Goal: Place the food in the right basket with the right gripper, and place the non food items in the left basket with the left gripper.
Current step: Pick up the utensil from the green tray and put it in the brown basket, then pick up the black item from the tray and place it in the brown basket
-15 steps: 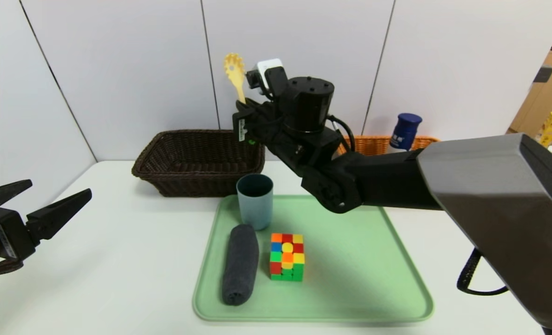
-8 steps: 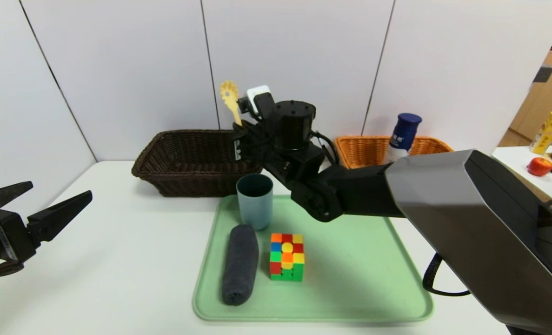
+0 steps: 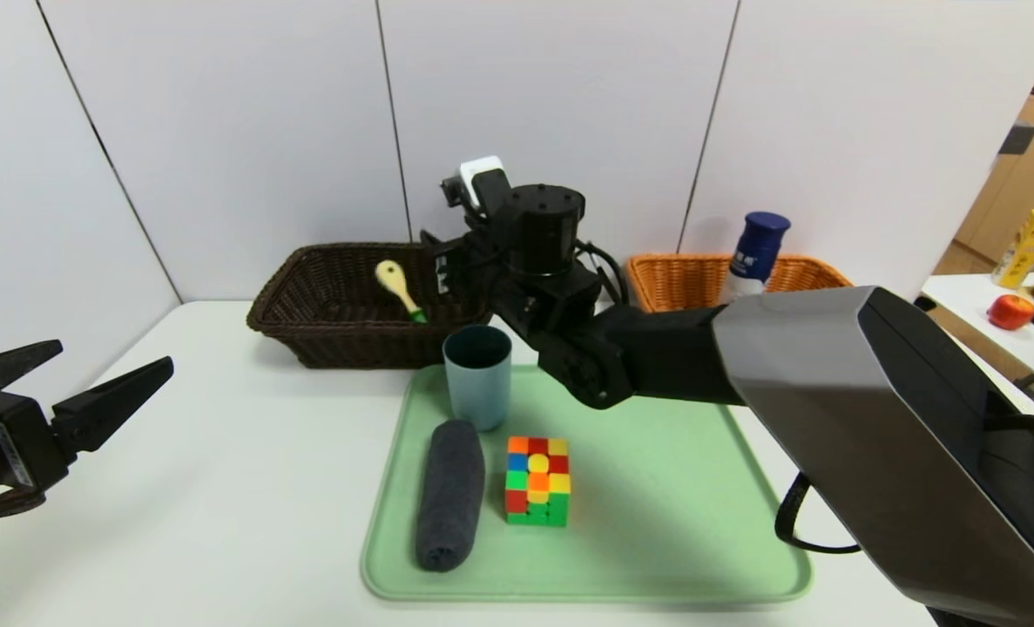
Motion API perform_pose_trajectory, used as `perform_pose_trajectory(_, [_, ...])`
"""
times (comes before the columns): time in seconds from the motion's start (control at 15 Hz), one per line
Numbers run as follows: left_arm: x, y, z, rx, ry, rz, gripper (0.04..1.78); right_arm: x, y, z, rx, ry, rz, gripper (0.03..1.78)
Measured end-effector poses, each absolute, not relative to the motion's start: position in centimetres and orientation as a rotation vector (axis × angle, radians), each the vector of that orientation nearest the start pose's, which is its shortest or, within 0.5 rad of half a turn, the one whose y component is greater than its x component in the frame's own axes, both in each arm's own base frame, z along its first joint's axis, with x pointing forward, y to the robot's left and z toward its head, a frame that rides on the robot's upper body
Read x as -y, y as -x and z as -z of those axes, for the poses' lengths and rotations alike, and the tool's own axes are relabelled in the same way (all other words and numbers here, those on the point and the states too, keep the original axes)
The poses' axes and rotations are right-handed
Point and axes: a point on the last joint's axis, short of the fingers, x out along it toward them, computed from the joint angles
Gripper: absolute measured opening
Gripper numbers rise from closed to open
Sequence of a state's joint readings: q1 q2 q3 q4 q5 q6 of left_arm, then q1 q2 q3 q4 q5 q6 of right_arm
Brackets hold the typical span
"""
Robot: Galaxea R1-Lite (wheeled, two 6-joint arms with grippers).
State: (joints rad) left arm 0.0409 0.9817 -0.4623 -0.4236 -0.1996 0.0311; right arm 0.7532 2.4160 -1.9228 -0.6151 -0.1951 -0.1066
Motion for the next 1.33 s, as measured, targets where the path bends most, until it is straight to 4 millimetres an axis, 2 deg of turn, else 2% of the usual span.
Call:
perform_pose_trajectory(0.27, [-0.1,-12.4,-21.9,-0.091,-0.020,0.160,1.69,-34.5,-38.0,-20.5,0.153,0.042,-0.538,1.27])
perform_pose_trajectory(0.4, [-0.1,-12.4,-21.9,-0.091,-0.018,0.158,1.69,-33.3,-37.7,-22.0,0.149,0.059,-0.506,1.37])
perform_pose_trajectory(0.53, [-0.1,-12.4,-21.9,-0.090,-0.016,0.157,1.69,-31.1,-37.1,-23.9,0.144,0.085,-0.469,1.44])
perform_pose_trajectory(0.67, [-0.1,-12.4,-22.0,-0.087,-0.015,0.157,1.69,-27.8,-36.1,-25.9,0.138,0.105,-0.425,1.50])
perform_pose_trajectory(0.8, [-0.1,-12.5,-22.2,-0.082,-0.016,0.157,1.69,-23.1,-34.8,-27.5,0.120,0.136,-0.357,1.55])
perform_pose_trajectory(1.0, [0.1,-12.9,-22.6,-0.078,-0.013,0.167,1.69,-15.1,-32.3,-28.8,0.084,0.179,-0.214,1.60])
perform_pose_trajectory(1.13, [0.1,-13.5,-23.1,-0.065,-0.013,0.172,1.69,-9.9,-29.8,-28.4,0.043,0.205,-0.111,1.63])
perform_pose_trajectory(1.33, [0.6,-14.5,-23.6,-0.032,-0.018,0.204,1.69,-4.8,-25.5,-26.6,-0.022,0.215,-0.024,1.65])
